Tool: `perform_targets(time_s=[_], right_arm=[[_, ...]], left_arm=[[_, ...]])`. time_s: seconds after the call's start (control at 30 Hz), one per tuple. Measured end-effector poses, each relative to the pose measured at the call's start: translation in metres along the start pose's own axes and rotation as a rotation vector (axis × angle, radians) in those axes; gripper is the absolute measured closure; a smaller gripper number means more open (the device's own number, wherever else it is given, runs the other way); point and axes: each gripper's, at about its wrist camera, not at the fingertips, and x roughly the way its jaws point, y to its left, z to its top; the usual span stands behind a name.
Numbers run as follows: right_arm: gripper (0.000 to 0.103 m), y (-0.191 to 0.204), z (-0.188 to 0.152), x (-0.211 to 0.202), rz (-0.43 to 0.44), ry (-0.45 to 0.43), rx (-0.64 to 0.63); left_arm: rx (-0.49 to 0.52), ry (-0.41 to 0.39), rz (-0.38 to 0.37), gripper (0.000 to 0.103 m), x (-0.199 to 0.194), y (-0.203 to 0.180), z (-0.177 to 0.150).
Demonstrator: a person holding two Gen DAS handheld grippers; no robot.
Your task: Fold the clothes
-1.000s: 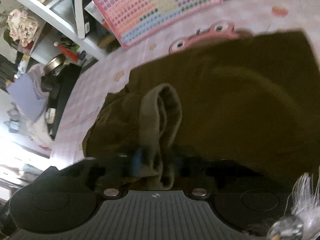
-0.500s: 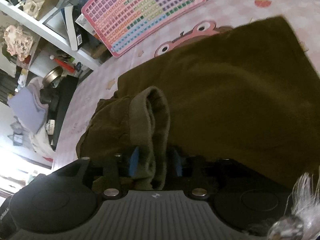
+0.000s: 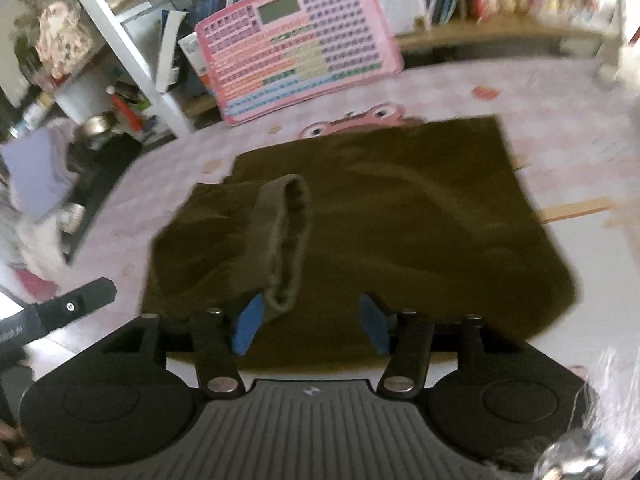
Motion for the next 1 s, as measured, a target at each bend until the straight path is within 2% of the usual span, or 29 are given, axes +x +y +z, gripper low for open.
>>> perform_targets(time_s=[0.13,0.3,0.6,1.0], right_arm=[[0.041,0.001,-0.016,-0.013,-0.101,-0.015,-0.06],[0.039,-0.005,-0.024,-0.018,-0.121,-0.009,-0.066],[0.037,-0.025,-0.008,-0.021,-0.084,-0.05,-0.105],[0.035,-0.09,0.018,-0.023,0.066,-0.032,-0.2]], left_arm=[[0.033,0.03,-0.036,0.014,0.004,-0.012,-0.008],[0.06,0.043,-0.06,0.014,0.007,-0.024,-0.013],[0.04,0.006,0.011,0.014,0.012,-0.046,-0.005],[0.008,0.005,0.174,0.014,0.029,-0.116,-0.016]])
